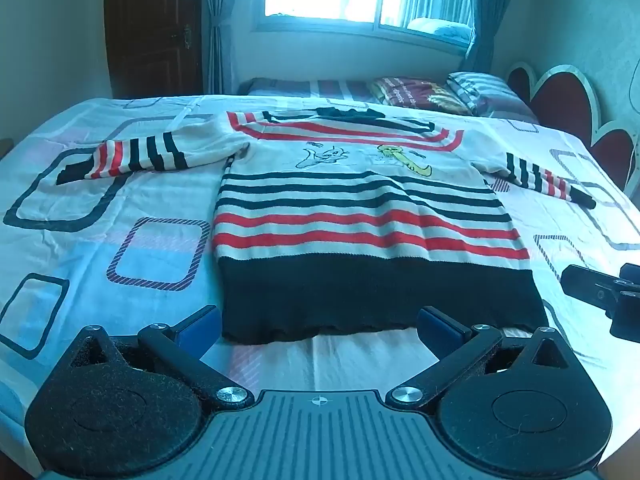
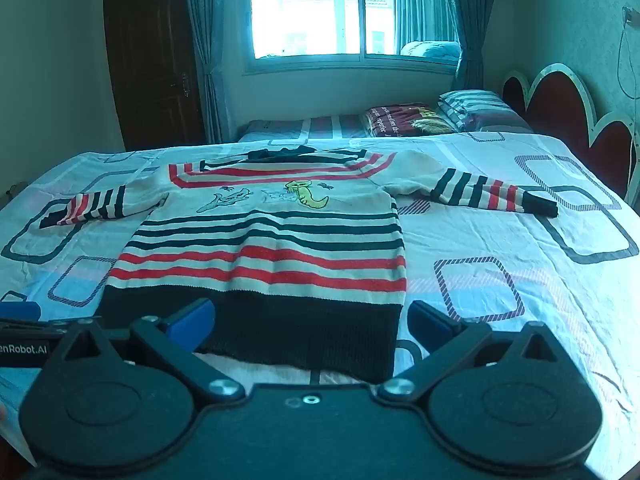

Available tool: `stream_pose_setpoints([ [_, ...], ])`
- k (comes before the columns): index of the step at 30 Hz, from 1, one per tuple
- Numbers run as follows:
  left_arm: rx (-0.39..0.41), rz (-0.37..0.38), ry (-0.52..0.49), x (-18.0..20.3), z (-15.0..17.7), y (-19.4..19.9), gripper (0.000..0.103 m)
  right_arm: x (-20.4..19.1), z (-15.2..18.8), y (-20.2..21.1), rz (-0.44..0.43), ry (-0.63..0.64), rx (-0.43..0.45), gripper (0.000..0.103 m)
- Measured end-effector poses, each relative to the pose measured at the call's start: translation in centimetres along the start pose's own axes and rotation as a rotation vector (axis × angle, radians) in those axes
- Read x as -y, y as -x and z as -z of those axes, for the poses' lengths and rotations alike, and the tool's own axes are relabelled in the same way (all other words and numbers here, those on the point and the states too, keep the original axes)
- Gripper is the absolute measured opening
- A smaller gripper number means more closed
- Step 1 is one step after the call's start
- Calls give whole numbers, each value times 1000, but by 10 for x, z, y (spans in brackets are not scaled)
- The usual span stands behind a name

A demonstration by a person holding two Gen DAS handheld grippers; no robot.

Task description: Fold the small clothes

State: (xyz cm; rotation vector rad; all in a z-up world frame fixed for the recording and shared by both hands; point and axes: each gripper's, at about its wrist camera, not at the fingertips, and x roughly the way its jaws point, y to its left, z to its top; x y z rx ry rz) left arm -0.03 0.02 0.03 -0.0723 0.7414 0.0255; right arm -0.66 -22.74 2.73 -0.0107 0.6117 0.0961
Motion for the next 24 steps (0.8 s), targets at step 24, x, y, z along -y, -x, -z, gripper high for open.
stream_pose_setpoints([
  [24,9,5,-10,-1,-2,5,103,-9,-5,1,-3,11,10,102],
])
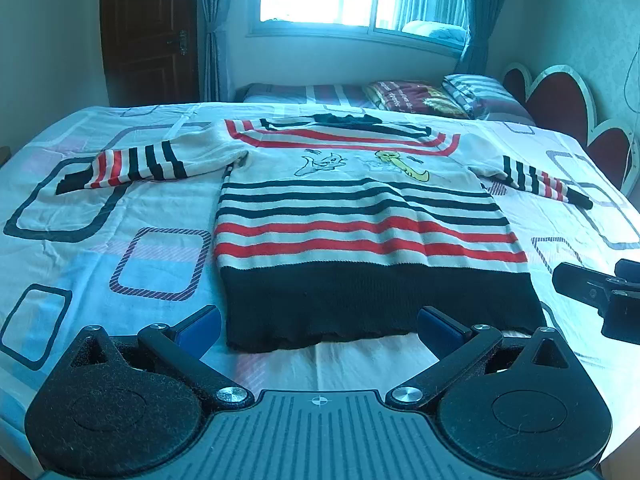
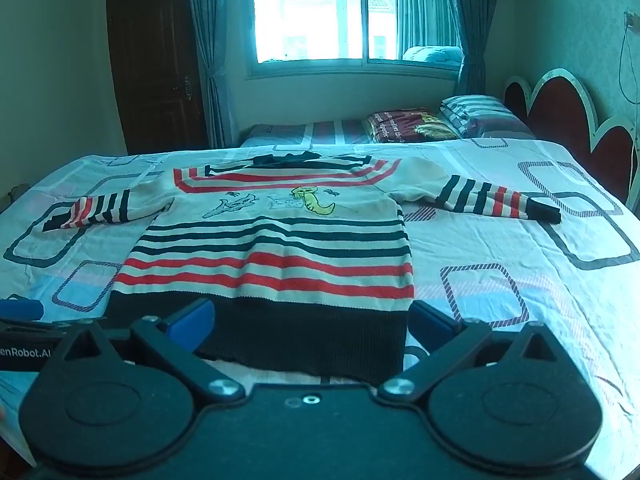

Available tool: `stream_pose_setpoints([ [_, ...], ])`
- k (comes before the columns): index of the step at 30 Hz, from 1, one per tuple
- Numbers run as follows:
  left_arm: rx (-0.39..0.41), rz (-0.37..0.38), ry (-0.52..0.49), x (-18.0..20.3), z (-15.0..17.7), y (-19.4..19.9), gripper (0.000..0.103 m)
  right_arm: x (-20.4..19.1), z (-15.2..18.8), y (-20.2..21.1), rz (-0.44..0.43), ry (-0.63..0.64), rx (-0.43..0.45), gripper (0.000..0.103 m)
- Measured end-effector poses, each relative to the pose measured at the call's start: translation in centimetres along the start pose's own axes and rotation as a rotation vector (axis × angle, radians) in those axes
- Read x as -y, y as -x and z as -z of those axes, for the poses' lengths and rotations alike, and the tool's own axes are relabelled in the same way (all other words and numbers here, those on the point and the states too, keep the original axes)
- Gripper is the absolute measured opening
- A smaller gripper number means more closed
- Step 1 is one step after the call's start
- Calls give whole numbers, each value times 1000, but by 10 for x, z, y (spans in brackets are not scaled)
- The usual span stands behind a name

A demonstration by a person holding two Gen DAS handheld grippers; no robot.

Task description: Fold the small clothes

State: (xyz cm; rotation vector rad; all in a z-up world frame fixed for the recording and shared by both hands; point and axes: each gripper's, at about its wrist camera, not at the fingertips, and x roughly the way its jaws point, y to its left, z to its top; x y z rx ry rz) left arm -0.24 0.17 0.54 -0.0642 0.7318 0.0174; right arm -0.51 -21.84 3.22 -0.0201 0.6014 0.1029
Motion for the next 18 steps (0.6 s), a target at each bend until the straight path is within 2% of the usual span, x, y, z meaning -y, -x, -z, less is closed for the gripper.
stream_pose_setpoints([
  [18,0,-9,-8,-1,-2,-2,103,-2,0,-2,-5,-3,-4,102],
])
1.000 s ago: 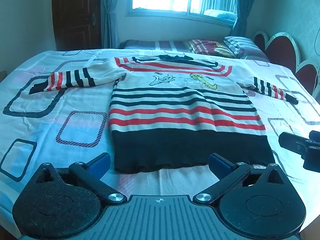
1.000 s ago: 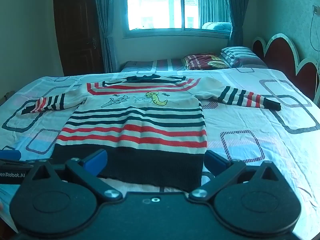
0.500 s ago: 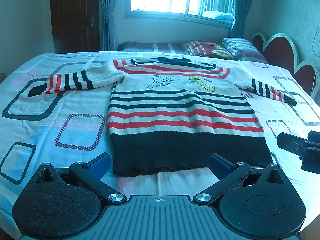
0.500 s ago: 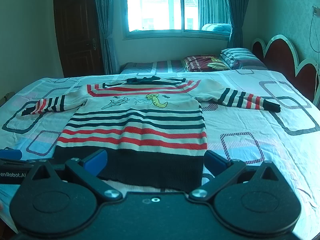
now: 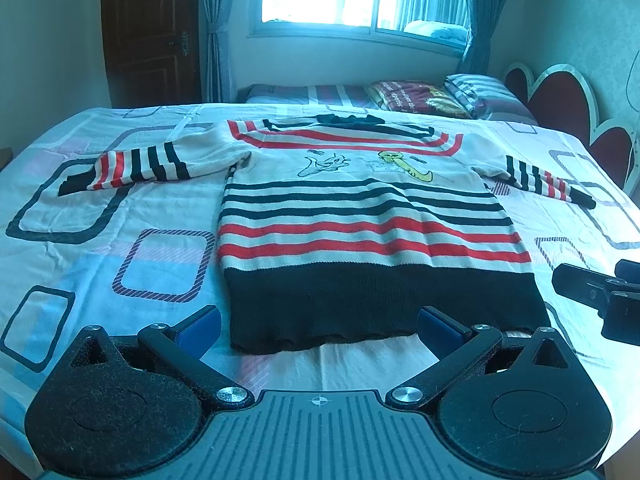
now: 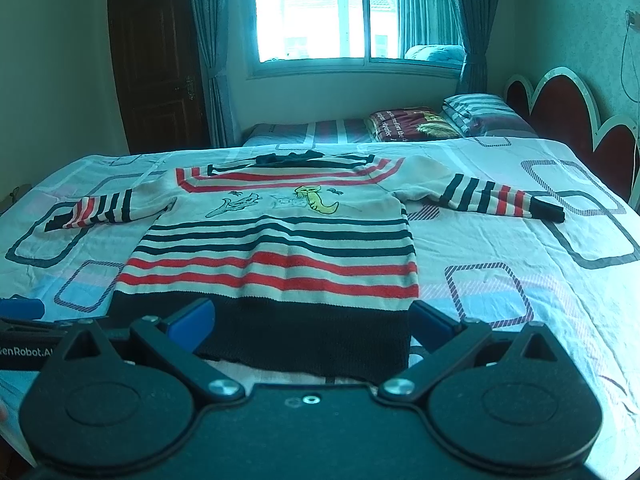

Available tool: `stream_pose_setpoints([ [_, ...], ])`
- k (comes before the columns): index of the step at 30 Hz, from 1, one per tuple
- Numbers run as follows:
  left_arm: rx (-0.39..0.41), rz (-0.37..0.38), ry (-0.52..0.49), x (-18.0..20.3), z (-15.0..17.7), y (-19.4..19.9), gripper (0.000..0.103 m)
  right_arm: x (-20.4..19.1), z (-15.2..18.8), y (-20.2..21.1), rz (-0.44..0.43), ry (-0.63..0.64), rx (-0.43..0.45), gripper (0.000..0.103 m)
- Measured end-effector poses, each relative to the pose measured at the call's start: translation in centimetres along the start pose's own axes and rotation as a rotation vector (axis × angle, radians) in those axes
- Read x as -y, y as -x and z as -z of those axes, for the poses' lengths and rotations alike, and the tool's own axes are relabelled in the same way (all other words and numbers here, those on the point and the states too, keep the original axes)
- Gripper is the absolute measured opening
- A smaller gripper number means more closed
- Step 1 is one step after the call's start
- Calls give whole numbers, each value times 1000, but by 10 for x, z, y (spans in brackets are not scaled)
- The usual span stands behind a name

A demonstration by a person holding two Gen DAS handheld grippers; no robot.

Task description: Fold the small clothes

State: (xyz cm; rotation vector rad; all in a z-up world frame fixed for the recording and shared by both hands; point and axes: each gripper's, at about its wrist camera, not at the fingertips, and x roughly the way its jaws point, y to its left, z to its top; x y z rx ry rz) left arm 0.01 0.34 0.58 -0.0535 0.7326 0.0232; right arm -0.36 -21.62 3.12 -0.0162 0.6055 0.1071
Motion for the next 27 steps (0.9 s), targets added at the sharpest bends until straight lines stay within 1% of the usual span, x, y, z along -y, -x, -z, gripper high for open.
stream_pose_setpoints([
  [27,4,-6,1,-2,0,1,103,-4,-2,0,-6,1,4,102],
])
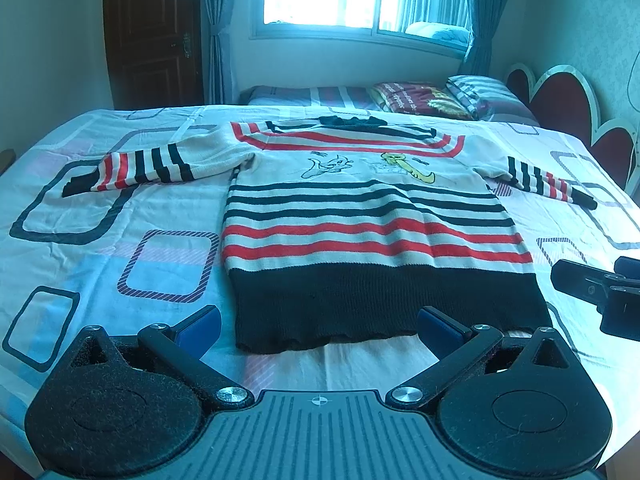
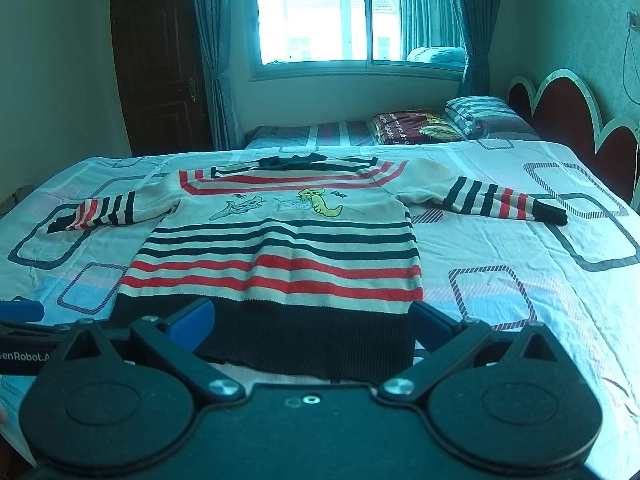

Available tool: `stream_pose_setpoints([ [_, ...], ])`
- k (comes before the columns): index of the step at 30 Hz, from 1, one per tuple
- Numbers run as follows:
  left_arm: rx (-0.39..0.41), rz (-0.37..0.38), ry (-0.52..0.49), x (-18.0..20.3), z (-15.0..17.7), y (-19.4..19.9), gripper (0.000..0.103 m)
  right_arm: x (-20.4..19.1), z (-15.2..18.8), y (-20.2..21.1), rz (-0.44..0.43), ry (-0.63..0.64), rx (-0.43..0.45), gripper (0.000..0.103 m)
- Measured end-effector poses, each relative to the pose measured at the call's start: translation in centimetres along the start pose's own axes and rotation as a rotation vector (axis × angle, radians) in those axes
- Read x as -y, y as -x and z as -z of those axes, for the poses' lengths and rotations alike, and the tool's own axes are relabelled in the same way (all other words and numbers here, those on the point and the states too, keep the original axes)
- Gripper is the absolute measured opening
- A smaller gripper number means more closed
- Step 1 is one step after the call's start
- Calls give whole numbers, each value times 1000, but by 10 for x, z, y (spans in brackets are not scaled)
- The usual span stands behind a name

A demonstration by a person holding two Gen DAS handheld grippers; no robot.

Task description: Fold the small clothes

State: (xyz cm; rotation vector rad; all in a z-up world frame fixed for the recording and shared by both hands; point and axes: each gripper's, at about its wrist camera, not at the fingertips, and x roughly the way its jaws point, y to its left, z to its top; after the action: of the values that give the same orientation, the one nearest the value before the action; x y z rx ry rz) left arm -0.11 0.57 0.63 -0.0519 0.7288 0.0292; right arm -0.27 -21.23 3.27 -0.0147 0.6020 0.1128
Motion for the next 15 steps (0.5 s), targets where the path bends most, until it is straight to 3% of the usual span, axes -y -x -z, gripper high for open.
stream_pose_setpoints([
  [15,1,-3,4,-3,1,2,103,-1,-1,1,-4,8,2,102],
])
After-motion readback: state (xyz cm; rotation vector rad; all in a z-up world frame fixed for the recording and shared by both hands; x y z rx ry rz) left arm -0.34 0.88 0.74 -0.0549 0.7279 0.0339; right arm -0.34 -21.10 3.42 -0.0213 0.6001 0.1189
